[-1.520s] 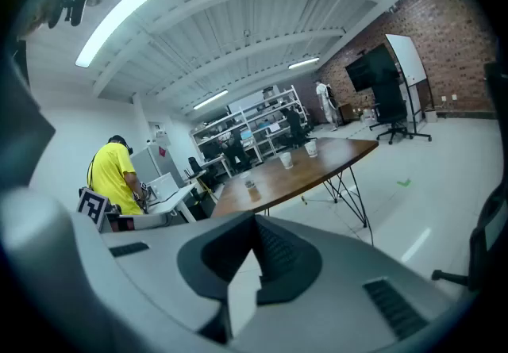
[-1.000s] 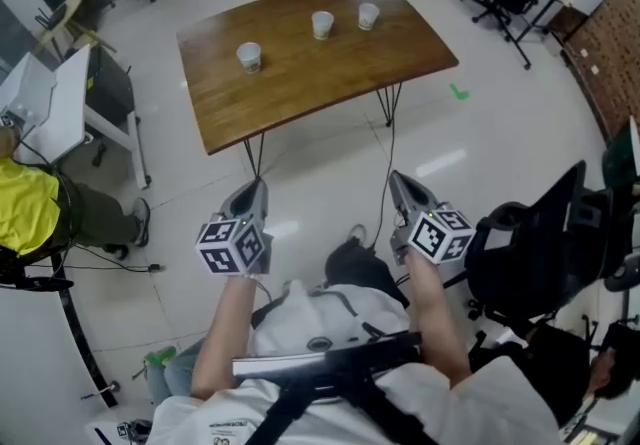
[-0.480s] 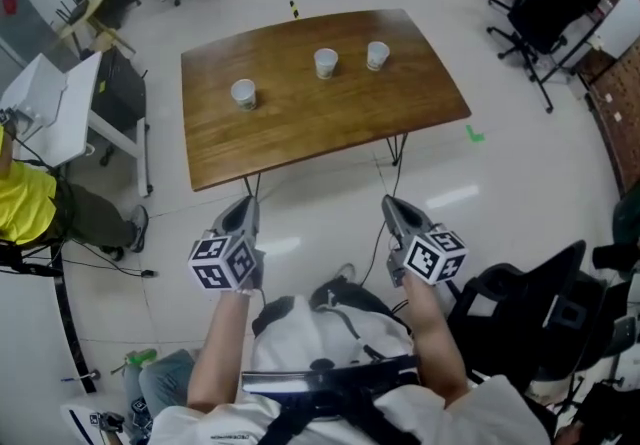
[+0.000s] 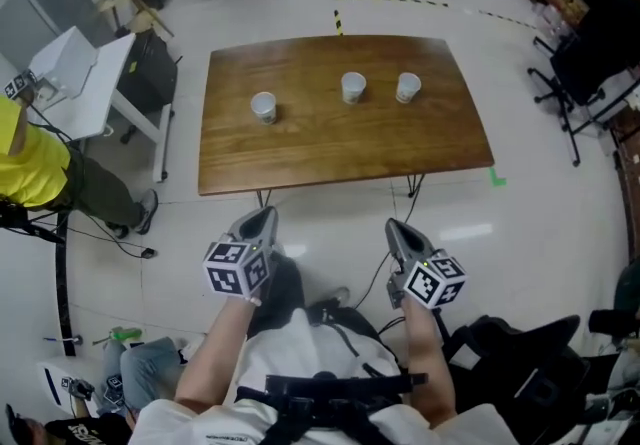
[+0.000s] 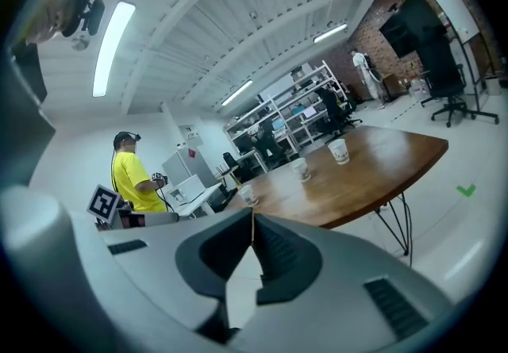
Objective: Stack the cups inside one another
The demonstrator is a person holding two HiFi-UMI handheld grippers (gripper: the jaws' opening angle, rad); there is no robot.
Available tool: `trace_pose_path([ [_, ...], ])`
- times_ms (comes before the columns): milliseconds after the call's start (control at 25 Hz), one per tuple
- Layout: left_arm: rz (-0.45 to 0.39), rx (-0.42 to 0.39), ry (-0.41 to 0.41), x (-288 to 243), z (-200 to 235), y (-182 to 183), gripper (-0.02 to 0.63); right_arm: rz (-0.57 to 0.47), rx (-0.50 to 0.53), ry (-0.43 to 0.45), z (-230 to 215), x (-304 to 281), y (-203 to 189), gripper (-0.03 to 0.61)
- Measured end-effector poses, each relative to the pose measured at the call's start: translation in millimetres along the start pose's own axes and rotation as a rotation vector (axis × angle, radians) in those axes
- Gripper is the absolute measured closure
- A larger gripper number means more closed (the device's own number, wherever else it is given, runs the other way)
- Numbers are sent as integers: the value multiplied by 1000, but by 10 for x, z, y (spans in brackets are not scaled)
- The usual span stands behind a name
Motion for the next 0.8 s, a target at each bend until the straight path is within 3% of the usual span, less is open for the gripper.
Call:
trace_pose_path([
  [320,-6,20,-20,-585,240,148,618,24,20,28,-77,-511,94,525],
  [440,-1,21,-32,-809,451,258,618,35,49,47,2,-894,147,474],
  [800,14,31,-39,-1330,1095,523,618,89,121,151,382,-2176,205,443],
])
Point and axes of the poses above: the fingertips, and each gripper's own axes: x backward along the fingers, z to its left, y out of its top, the point moved 1 cm from there along x, backward along the fingers, and after that the axes turned 14 degrees about -z, right-handed, at the moved point
